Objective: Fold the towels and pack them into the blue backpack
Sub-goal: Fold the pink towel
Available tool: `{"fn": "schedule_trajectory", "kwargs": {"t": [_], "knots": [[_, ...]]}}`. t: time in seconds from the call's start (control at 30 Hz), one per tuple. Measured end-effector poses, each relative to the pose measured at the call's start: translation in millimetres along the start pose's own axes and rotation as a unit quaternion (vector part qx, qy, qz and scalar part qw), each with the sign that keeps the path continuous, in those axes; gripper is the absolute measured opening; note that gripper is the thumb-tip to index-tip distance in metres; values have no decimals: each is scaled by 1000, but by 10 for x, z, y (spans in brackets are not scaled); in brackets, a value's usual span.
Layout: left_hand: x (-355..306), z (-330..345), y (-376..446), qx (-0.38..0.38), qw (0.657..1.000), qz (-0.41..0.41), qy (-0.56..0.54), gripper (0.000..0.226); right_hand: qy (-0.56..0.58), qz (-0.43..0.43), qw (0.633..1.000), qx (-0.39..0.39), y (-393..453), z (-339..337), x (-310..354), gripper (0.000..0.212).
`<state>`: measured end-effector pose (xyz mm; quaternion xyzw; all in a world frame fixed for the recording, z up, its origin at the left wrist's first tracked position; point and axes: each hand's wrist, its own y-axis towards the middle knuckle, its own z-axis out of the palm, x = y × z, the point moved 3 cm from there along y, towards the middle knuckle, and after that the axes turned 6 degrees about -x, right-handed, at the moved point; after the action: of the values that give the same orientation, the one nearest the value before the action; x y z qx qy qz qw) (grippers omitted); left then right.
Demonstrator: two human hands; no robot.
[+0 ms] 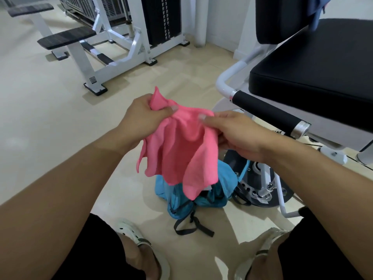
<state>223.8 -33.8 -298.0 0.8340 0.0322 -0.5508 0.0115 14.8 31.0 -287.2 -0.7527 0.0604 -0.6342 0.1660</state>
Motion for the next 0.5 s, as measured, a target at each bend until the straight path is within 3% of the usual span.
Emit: {"fn": "schedule_trajectory", "kwargs": {"t": [0.17,0.3,0.5], "knots": [[-110,281,-218,98,993,-28,-68,42,166,8,985,-43,37,12,-4,10],[-211,402,-355,190,974,-38,-116,33,167,13,985,-45,52,-19,-12,40],[-136,358,-297,166,980,-43,-104,30,176,-7,984,27,28,-33,24,67]]}}
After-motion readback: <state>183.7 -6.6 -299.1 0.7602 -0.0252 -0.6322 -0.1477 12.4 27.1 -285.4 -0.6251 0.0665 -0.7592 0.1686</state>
